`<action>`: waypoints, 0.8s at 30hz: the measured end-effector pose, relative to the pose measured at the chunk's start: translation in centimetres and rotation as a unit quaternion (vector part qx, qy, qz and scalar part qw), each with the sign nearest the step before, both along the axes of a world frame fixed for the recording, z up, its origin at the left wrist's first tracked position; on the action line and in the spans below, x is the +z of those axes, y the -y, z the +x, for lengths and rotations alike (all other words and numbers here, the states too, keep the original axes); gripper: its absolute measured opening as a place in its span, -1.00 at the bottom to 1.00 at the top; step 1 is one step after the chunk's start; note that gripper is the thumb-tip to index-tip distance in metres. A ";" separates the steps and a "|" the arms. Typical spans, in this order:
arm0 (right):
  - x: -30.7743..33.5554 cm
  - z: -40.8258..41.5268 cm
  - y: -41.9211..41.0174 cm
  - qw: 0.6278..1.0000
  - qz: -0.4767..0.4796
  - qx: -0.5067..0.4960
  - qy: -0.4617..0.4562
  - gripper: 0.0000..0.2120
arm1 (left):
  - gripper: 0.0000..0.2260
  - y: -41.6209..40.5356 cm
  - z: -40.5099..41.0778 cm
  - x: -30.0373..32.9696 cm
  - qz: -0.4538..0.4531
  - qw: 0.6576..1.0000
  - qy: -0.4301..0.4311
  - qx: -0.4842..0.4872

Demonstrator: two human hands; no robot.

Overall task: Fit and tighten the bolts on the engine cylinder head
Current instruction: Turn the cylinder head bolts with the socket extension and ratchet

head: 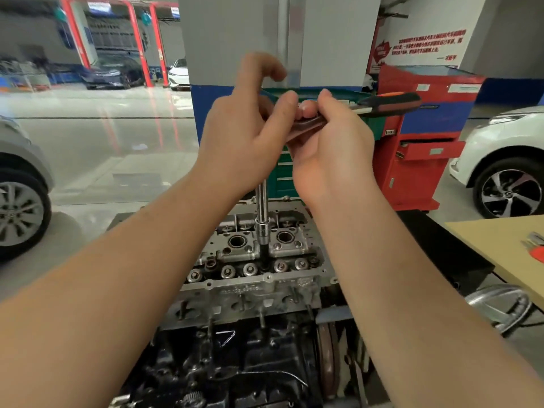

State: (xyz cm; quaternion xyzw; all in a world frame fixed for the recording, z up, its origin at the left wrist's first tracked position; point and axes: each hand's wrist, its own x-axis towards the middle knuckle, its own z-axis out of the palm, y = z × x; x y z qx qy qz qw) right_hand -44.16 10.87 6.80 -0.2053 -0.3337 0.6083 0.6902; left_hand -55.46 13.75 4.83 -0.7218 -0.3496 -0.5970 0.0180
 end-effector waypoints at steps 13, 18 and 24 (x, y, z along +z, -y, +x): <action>1.0 0.5 -3.1 0.999 -0.010 0.026 0.044 -0.84 | -0.52 0.9 1.6 -7.6 -0.348 0.893 0.222 -0.177; 4.9 0.5 -1.3 0.996 0.082 0.011 0.043 -0.72 | -0.48 1.1 0.5 -3.3 -0.310 0.889 0.212 -0.261; 3.6 -1.2 -0.4 0.987 0.078 0.065 0.127 -0.78 | -0.48 2.4 -3.6 -4.8 -0.330 0.878 0.211 -0.276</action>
